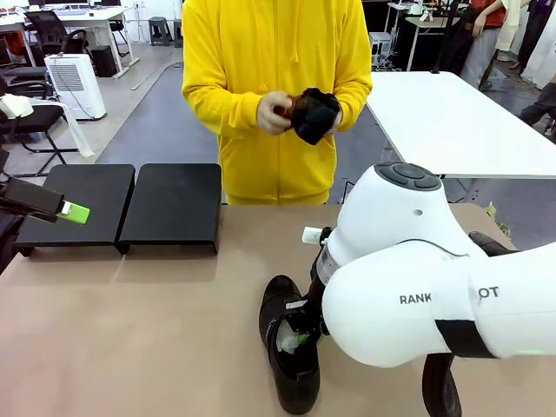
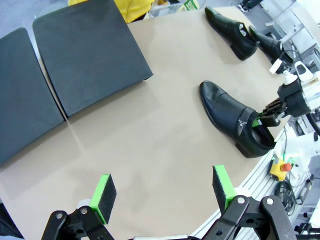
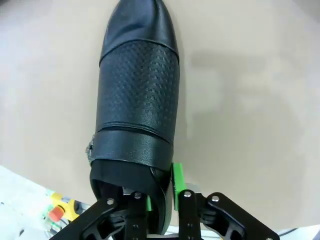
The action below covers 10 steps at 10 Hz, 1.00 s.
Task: Organize the shoes by placing them on the stand.
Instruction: Pick up one Shoe and place it in the middle of the table.
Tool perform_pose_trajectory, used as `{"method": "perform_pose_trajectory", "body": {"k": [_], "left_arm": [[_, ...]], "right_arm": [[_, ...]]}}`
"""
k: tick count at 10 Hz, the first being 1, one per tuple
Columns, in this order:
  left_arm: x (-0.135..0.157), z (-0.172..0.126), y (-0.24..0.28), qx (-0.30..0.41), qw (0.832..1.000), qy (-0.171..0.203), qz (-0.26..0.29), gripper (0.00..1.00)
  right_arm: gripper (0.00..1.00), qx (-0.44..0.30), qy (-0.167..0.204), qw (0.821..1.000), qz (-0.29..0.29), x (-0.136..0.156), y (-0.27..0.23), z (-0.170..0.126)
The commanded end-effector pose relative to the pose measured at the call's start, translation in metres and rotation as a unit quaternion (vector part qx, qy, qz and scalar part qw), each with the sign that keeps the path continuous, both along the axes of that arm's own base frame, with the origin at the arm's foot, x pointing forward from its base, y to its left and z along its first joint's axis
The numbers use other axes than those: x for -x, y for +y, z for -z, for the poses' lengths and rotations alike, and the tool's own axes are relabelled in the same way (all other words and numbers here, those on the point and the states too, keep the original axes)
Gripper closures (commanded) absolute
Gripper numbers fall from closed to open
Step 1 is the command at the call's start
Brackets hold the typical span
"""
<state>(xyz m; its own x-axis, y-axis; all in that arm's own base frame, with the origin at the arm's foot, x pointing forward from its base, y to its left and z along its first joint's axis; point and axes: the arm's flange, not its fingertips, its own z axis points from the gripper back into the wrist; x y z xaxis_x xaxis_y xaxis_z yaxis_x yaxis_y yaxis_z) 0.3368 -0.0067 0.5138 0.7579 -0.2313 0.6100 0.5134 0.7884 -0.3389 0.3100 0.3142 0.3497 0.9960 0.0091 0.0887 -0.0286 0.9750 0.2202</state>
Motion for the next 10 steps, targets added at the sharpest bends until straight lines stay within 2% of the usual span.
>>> {"method": "perform_pose_trajectory", "body": {"k": [1,2,5,6,7,8,10], "left_arm": [[-0.002,0.000,0.001,0.008,1.000,-0.004,0.008,0.00],[-0.002,0.000,0.001,0.008,1.000,-0.004,0.008,0.00],[-0.002,0.000,0.001,0.008,1.000,-0.004,0.008,0.00],[-0.002,0.000,0.001,0.008,1.000,-0.004,0.008,0.00],[-0.002,0.000,0.001,0.008,1.000,-0.004,0.008,0.00],[-0.002,0.000,0.001,0.008,1.000,-0.004,0.008,0.00],[-0.002,0.000,0.001,0.008,1.000,-0.004,0.008,0.00]], "right_arm": [[0.18,0.003,-0.003,1.000,0.016,-0.001,-0.006,-0.006],[0.00,0.007,-0.005,1.000,0.010,-0.002,-0.011,-0.009],[0.00,-0.008,-0.006,1.000,-0.016,0.019,-0.048,-0.030],[0.00,-0.025,-0.024,0.997,-0.065,0.032,-0.068,-0.040],[0.00,-0.012,-0.072,0.994,-0.079,0.047,-0.091,-0.052],[0.00,0.000,-0.015,1.000,-0.020,0.007,-0.033,-0.032],[0.00,0.000,-0.015,1.000,-0.020,0.007,-0.033,-0.032]]}}
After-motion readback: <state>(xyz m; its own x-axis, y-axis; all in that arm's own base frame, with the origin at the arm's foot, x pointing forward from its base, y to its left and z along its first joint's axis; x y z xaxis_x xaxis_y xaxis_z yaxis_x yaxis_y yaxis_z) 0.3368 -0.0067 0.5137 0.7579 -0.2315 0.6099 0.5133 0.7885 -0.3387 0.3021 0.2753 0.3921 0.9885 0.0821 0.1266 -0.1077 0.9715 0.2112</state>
